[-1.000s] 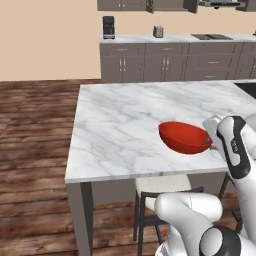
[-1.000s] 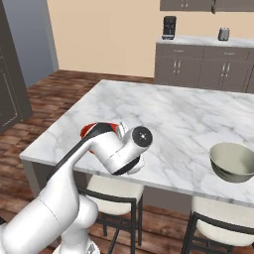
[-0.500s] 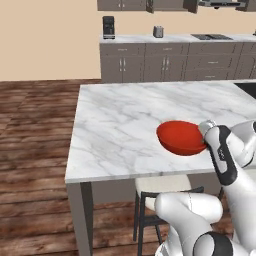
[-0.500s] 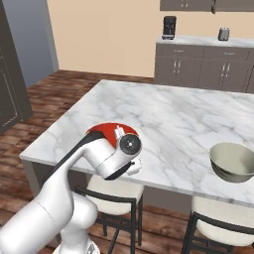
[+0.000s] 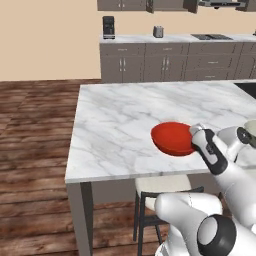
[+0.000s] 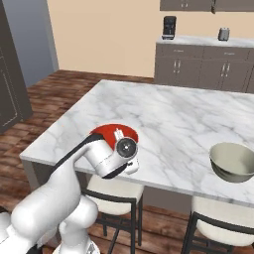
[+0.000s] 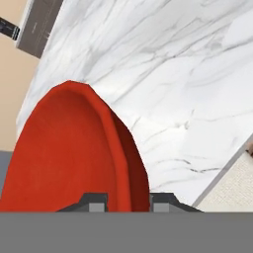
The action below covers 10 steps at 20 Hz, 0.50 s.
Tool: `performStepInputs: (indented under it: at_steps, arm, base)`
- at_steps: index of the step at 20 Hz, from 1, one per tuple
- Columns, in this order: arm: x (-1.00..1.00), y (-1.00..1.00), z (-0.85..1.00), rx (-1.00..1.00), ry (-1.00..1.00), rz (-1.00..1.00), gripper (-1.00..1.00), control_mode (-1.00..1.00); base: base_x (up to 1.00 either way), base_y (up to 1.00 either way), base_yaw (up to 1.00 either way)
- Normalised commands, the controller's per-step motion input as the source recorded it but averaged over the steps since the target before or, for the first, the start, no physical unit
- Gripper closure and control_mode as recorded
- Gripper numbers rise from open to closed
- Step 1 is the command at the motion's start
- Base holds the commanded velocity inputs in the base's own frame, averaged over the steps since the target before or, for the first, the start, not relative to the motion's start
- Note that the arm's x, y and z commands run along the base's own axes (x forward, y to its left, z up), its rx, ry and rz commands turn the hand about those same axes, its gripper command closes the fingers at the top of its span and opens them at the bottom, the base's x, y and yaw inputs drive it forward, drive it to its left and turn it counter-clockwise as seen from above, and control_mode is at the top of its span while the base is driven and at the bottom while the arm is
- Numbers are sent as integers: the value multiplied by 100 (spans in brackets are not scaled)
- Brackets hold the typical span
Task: Pick up the bowls from the cabinet and place each bowl in front of a stool on the dining counter.
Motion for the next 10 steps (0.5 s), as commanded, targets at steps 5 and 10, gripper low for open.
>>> performStepInputs:
  at_steps: [5, 10]
  arm:
    - [33, 0, -28, 0, 0, 0, 100, -100]
    - [28, 0, -28, 0, 0, 0, 100, -100]
  base:
    - [0, 0, 0]
    - [0, 0, 0]
